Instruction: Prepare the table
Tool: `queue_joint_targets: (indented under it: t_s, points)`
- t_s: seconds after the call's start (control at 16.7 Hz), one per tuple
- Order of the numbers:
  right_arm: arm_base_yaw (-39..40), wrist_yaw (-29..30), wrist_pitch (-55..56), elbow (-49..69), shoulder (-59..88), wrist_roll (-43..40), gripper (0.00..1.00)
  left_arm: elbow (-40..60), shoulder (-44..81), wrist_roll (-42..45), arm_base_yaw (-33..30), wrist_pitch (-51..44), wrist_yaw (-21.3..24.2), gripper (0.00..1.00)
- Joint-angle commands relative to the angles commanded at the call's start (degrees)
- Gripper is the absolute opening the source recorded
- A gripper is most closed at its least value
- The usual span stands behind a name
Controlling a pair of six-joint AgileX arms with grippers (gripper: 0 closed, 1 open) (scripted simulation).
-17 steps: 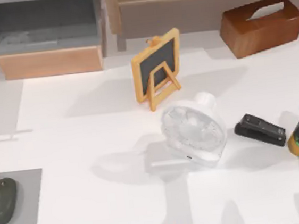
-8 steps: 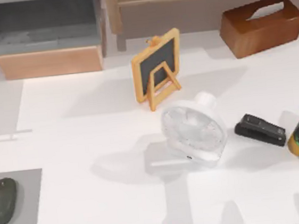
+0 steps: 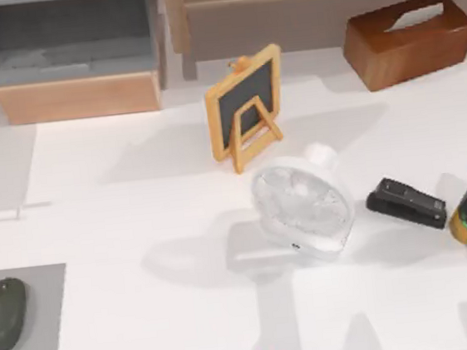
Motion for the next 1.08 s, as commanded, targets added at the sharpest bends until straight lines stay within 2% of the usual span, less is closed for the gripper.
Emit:
queue_joint_targets:
  t_s: [0.36,0.84,1.08]
  points:
    - [0.0,0.0,0.0,0.0,0.0,0.0,1.00,0.1,0.7,-0.2,0.0,-0.7,-0.2,0.00]
    - [0.0,0.0,0.0,0.0,0.0,0.0,1.00,12.3,5.6,-0.5,-6.6,-7.4,-6.7,0.00]
    - [0.0,0.0,0.0,0.0,0.0,0.0,1.00,12.2,5.8,-0.6,-6.4,-7.8,-6.8,0.00]
